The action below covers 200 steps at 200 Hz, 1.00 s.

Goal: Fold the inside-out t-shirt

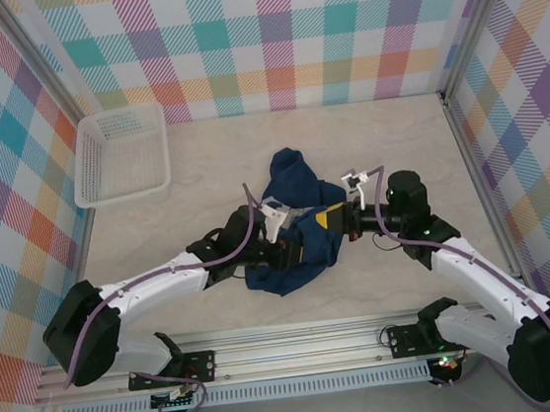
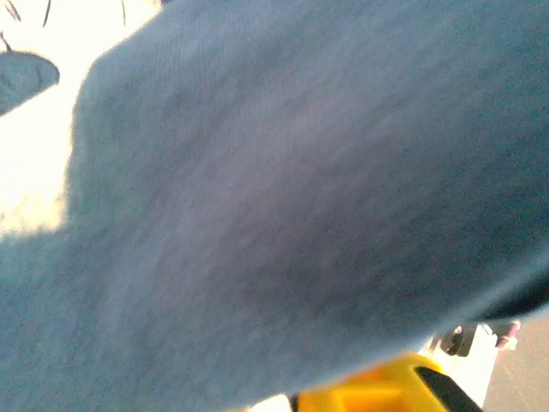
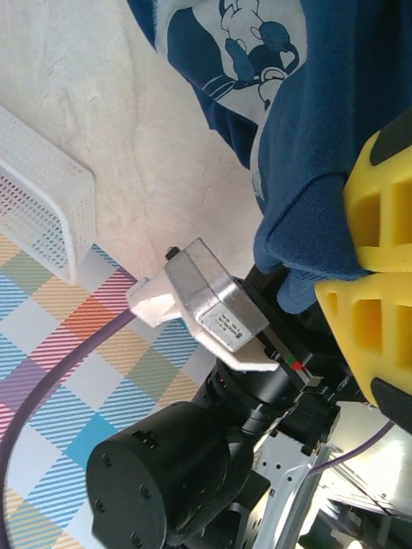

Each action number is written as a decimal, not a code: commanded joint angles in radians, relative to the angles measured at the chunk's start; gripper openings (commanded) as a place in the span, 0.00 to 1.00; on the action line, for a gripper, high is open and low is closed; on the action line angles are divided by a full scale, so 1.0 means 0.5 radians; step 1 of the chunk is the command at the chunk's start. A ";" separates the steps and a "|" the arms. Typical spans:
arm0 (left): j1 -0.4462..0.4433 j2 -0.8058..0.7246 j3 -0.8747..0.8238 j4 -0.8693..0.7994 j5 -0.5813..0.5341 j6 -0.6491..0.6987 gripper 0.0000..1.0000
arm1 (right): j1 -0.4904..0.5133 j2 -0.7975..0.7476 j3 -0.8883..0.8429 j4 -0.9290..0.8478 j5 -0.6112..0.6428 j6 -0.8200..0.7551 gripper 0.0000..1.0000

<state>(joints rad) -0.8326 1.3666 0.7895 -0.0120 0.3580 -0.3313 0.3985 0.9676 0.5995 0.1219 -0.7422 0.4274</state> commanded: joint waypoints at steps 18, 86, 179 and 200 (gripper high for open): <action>0.024 -0.121 0.052 0.135 -0.110 -0.004 0.00 | -0.016 -0.135 -0.036 -0.111 0.101 -0.099 0.00; 0.116 -0.890 -0.306 0.346 -0.499 0.046 0.00 | -0.054 -0.391 -0.311 -0.009 0.385 -0.024 0.02; 0.119 -0.904 -0.400 0.459 -0.354 0.209 0.00 | 0.326 -0.473 -0.152 -0.495 0.909 -0.314 0.45; 0.117 -0.880 -0.378 0.438 -0.317 0.216 0.00 | 0.465 -0.385 -0.047 -0.542 0.962 -0.377 0.45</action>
<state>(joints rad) -0.7818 0.9188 0.5922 0.1654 0.1665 -0.2531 0.5663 0.7490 0.4995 -0.0978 -0.3275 0.3080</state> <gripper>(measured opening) 0.052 0.453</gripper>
